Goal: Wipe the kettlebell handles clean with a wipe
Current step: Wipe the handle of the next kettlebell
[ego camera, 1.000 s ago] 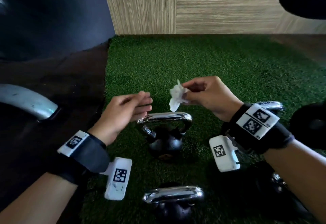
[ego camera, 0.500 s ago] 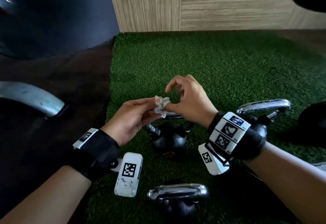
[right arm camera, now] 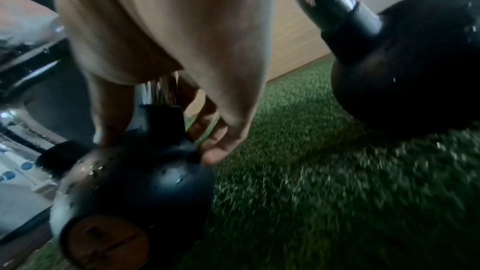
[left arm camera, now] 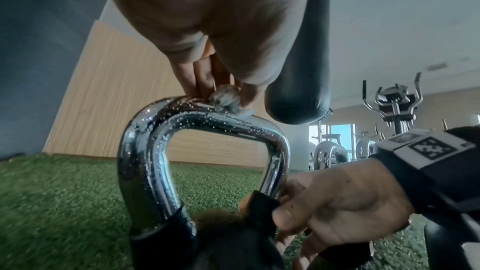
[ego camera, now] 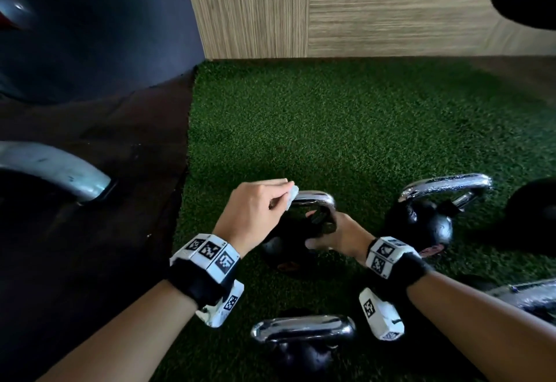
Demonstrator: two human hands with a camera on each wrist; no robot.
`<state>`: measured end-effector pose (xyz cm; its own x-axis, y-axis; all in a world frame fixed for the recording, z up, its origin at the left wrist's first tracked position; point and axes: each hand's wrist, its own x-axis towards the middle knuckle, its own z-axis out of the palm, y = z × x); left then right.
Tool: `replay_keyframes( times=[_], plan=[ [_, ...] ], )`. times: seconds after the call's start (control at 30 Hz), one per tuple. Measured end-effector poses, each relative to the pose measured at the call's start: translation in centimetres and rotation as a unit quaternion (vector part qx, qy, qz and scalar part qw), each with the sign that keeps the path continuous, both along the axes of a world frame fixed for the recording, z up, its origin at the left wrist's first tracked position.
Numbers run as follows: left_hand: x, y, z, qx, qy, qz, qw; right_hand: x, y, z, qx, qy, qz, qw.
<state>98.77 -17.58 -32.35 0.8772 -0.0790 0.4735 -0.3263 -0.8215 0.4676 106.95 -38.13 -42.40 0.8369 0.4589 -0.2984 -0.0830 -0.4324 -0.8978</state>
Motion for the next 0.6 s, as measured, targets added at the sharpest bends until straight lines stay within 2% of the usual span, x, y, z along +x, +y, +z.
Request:
replay_keyframes(
  times=[0.1,0.23,0.37,0.47,0.6],
  plan=[
    [-0.4,0.6,-0.1,0.013,-0.010,0.008,1.000,-0.4,0.5,-1.2,-0.031,-0.039,-0.062,0.997],
    [-1.1,3.3,-0.3,-0.020,-0.008,0.063,0.998,-0.2,0.5,-1.7,-0.078,-0.074,-0.082,0.991],
    [-2.0,3.9,-1.0,0.024,-0.033,0.030,0.999,-0.1,0.5,-2.3,-0.081,-0.085,-0.082,0.990],
    [-2.3,4.3,-2.1,-0.043,-0.032,0.068,0.996,0.0,0.4,-2.6,-0.085,-0.078,-0.087,0.990],
    [-2.6,5.8,-3.5,-0.118,0.031,0.158,0.980,0.1,0.3,-2.7,-0.074,-0.066,-0.094,0.991]
  ],
)
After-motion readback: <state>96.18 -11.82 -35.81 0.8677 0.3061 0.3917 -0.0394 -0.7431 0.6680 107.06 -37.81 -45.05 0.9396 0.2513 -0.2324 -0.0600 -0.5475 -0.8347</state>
